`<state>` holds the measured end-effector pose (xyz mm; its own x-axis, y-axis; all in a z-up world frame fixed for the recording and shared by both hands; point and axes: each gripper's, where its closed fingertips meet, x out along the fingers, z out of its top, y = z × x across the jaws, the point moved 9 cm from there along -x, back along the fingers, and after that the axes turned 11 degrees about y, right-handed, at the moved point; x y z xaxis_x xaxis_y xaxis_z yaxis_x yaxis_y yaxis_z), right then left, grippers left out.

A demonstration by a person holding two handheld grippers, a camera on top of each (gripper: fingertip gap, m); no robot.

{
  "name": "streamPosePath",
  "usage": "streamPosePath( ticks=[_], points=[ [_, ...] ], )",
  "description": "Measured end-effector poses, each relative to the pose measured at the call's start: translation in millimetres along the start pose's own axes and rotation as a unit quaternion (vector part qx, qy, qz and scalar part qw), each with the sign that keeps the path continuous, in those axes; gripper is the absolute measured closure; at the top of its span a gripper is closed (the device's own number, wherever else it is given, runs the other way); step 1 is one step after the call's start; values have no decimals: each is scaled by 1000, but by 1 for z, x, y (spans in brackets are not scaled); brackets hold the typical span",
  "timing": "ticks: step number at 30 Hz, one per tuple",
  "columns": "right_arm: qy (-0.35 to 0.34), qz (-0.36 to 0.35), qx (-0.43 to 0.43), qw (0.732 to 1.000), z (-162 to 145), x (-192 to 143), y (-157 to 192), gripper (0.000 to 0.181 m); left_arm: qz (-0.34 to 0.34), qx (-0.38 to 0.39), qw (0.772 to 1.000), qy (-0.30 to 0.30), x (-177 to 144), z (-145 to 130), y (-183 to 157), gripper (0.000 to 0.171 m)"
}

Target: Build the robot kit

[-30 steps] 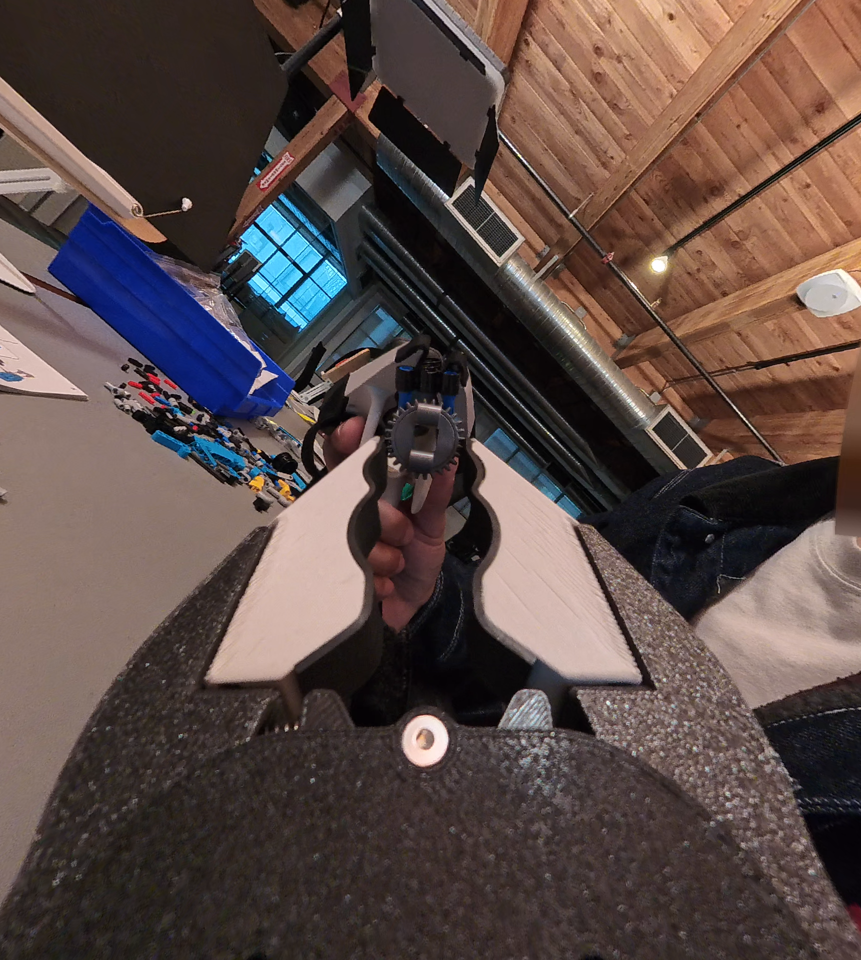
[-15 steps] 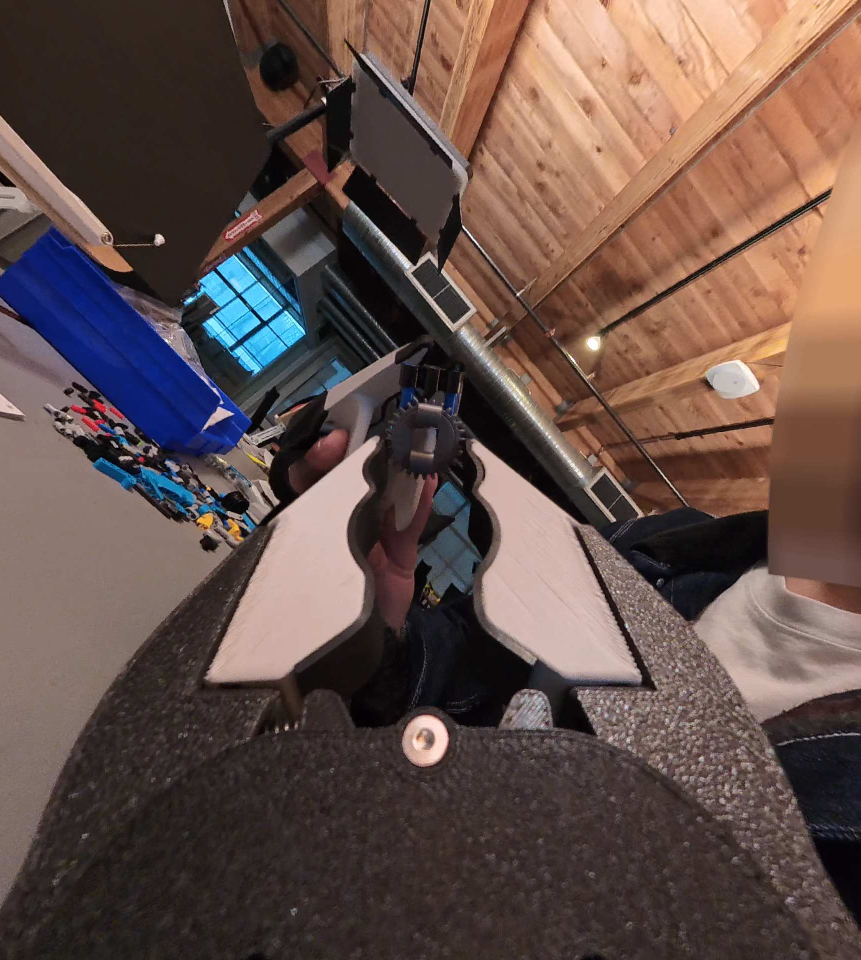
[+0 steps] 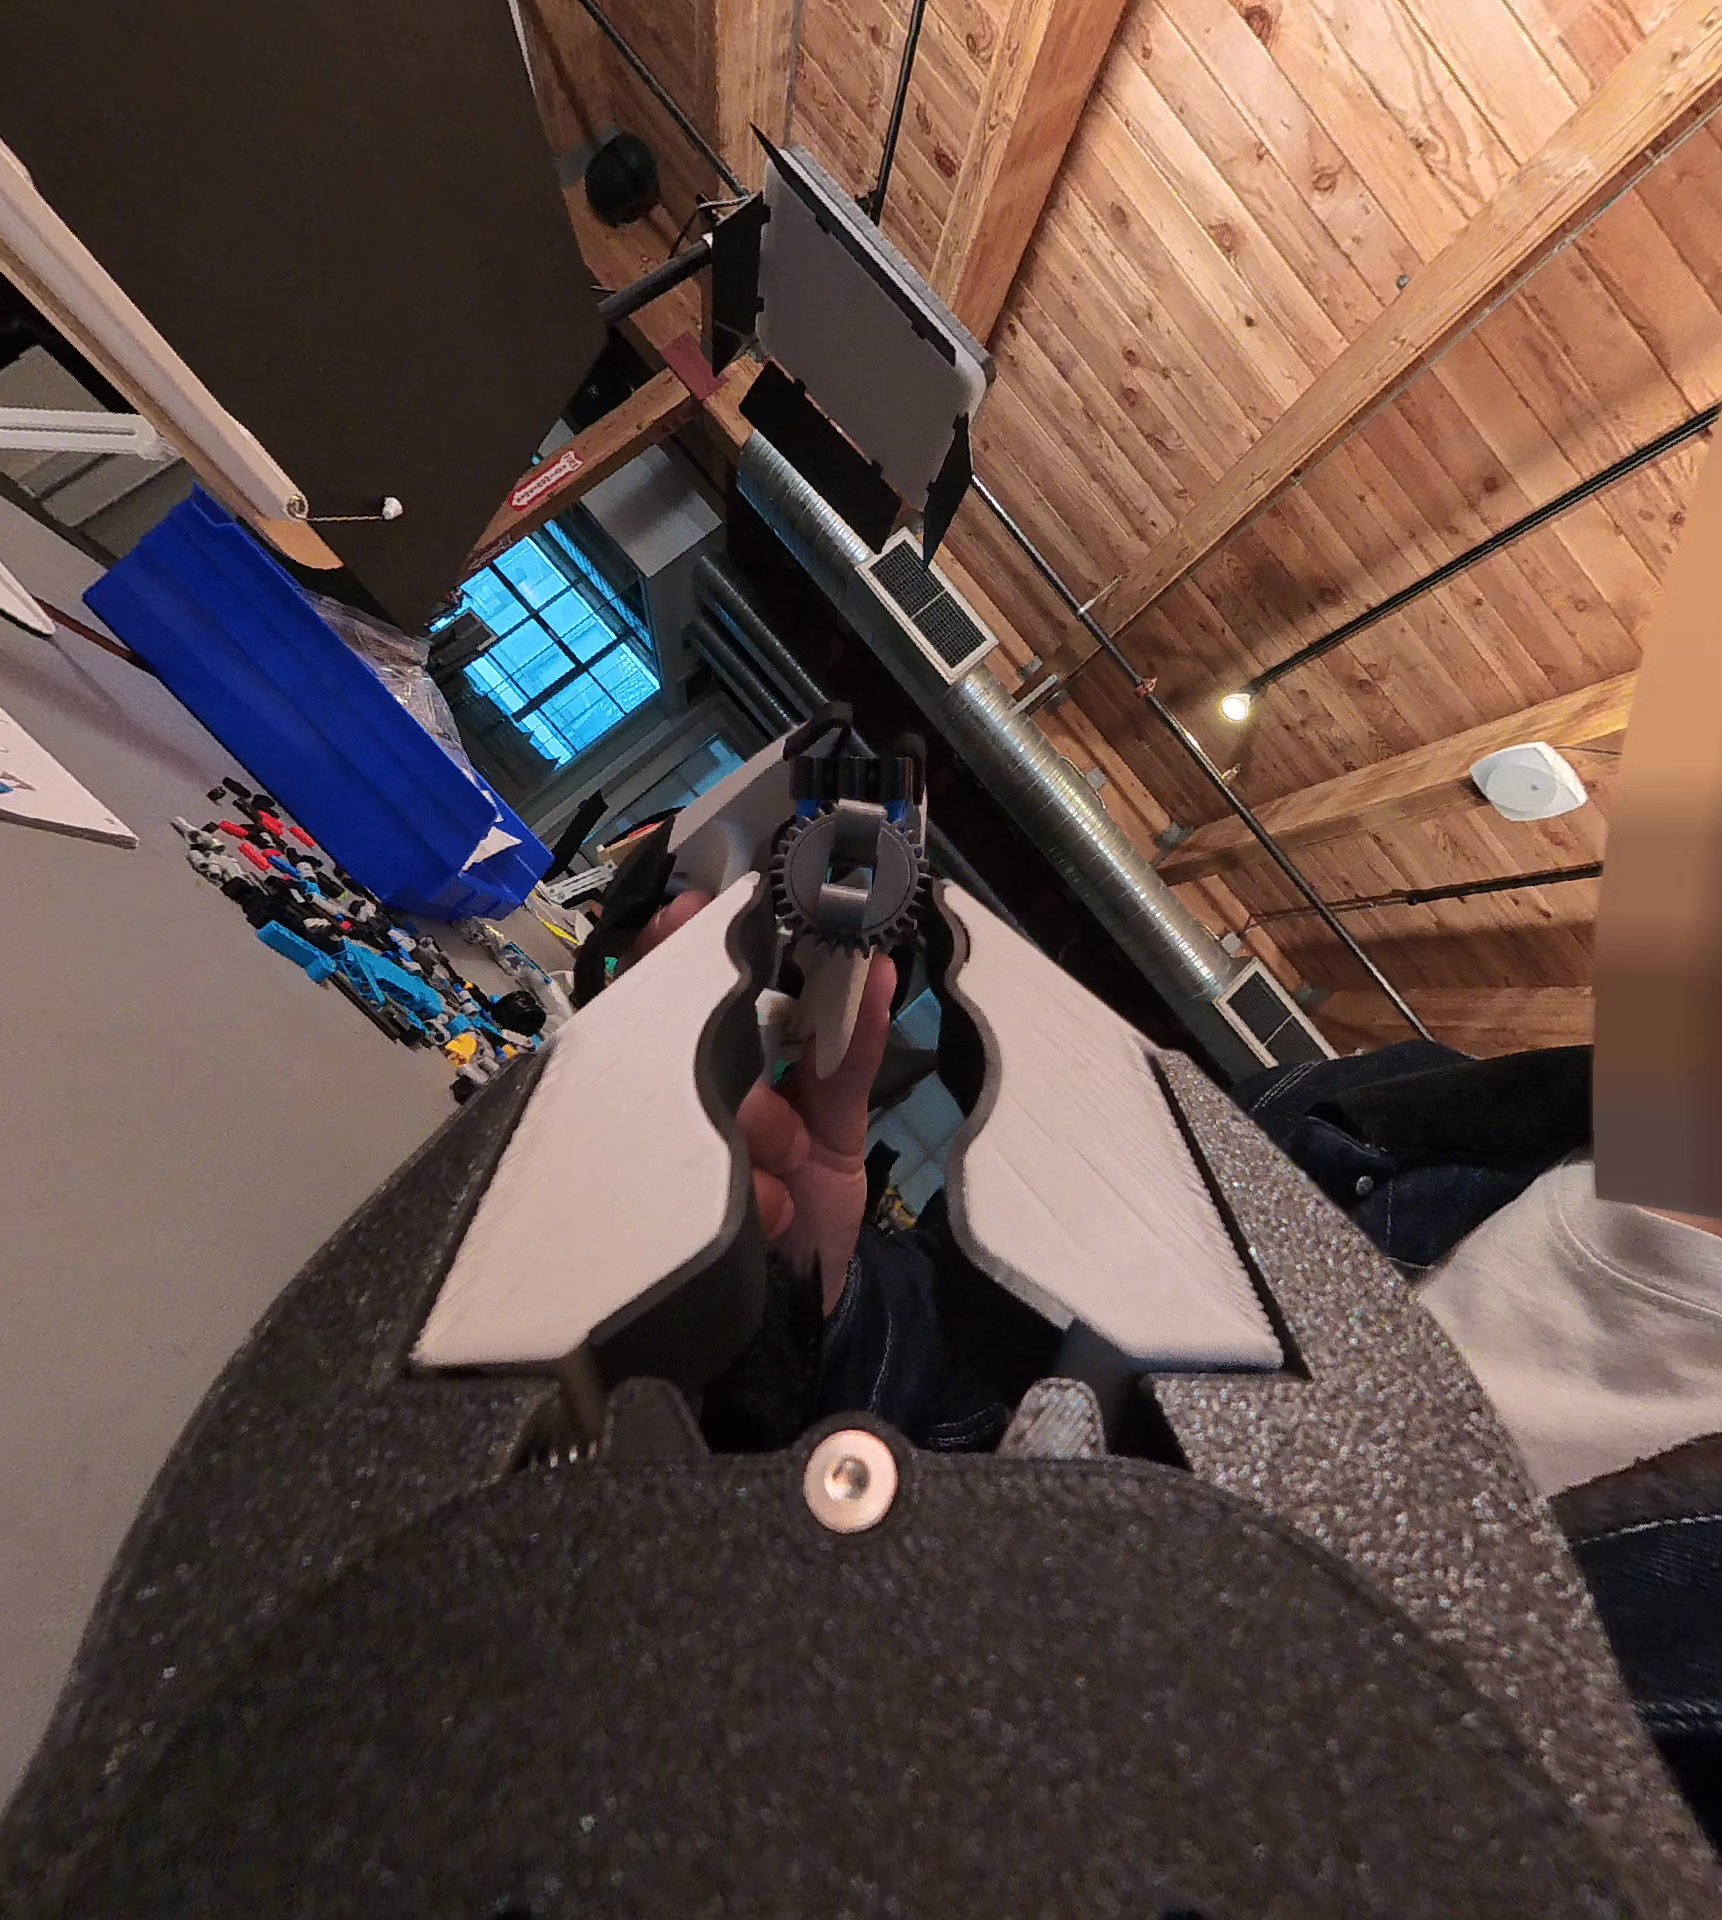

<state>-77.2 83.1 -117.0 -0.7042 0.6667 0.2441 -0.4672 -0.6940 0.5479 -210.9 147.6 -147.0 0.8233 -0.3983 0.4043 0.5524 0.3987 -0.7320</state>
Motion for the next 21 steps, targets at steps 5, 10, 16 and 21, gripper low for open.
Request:
streamPosePath(
  ticks=[5, 10, 16, 21],
  points=[
    [6, 4, -9, 1000, 3, -7, 1, 181, 6, 1, 1000, -30, -7, 5, 1, 145],
    [14, 7, 4, 1000, 4, -7, -3, 181, 18, 5, 1000, -21, -6, 5, 2, 145],
    [60, 16, 23, 998, 8, -12, -10, 181, 47, 23, 999, -8, -8, 7, 3, 145],
    [96, 29, 32, 994, 13, -13, -13, 181, 75, 46, 995, 37, -2, 3, 3, 144]
  ],
)
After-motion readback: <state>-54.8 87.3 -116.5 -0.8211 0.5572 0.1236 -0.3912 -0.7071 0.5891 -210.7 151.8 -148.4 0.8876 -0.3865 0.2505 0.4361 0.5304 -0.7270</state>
